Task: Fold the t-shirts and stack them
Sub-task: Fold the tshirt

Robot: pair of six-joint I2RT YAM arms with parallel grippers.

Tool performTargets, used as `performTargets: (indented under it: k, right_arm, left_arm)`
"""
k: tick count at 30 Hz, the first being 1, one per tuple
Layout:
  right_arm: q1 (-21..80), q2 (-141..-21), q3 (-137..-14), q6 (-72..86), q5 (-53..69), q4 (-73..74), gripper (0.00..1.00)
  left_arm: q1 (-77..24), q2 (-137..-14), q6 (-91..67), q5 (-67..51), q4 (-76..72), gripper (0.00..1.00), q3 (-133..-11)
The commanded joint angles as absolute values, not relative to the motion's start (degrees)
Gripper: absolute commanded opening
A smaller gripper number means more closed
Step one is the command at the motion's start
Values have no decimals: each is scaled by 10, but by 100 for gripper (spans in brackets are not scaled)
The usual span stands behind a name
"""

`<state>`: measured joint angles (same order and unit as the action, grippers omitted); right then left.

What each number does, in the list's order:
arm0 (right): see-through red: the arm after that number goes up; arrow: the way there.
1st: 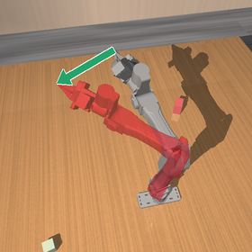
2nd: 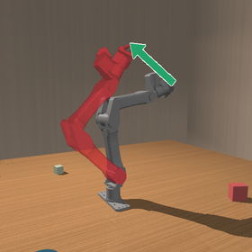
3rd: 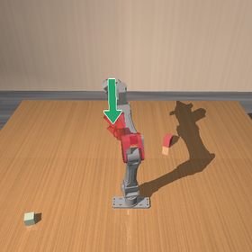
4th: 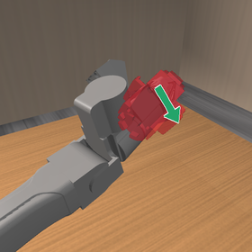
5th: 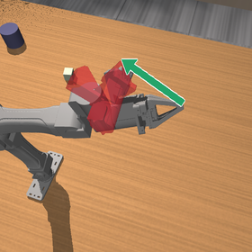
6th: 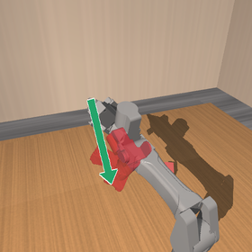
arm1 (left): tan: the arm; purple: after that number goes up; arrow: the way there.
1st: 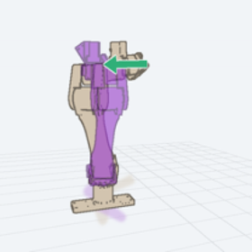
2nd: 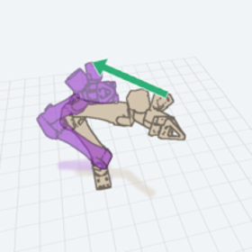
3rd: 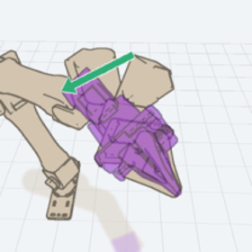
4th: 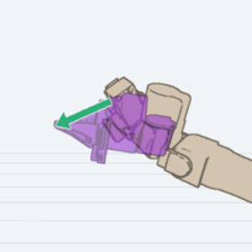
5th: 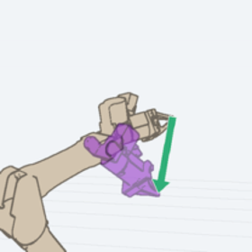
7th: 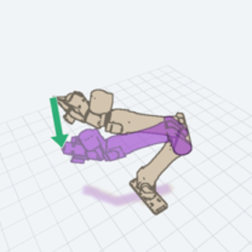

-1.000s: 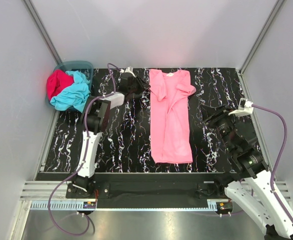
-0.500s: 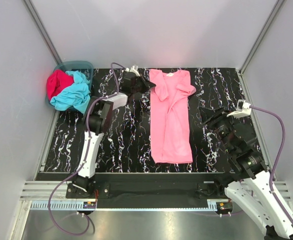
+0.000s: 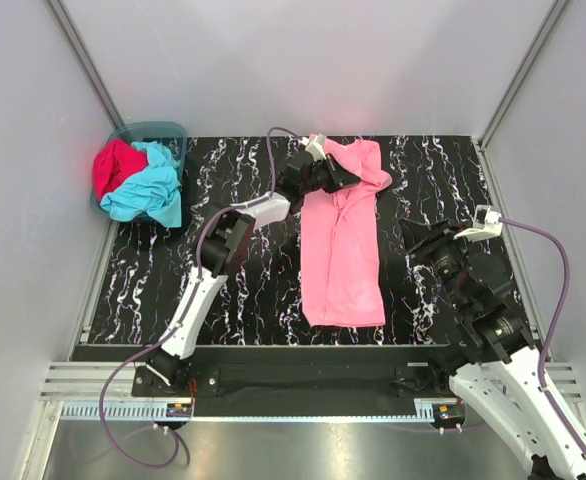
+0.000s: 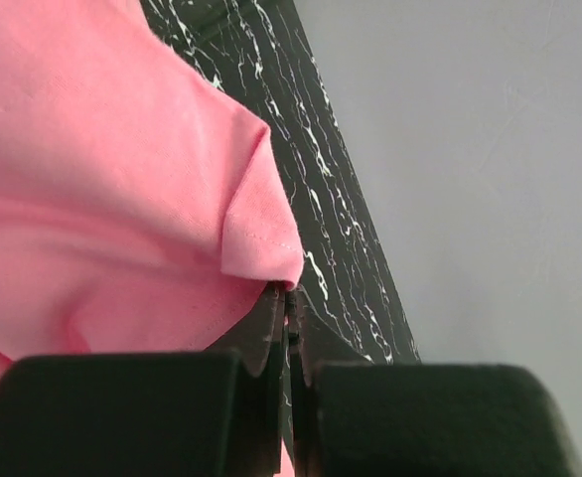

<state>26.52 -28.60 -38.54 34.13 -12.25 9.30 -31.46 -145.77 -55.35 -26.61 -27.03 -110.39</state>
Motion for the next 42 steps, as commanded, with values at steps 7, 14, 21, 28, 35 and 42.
performTargets:
  k: [7, 14, 21, 28, 35, 42]
  right_arm:
    - [268, -266, -377, 328, -84, 71, 41]
    - [268, -270, -362, 333, -104, 71, 42]
    - [268, -351, -360, 378, -212, 80, 43]
    - [264, -587, -417, 436, -293, 34, 45]
    - [202, -740, -510, 454, -286, 9, 45]
    - [113, -854, -604, 431, -254, -15, 44]
  left_arm:
    - [-306, -1469, -564, -254, -301, 53, -1144]
    - [-311, -1453, -569, -256, -334, 99, -1093]
    - [-311, -1334, -604, -251, -475, 99, -881]
    - [-319, -1220, -665, -238, -658, 99, -654]
    - [-324, -1115, -654, -243, -713, 99, -488]
    - [-334, -1058, -678, -246, -786, 99, -382]
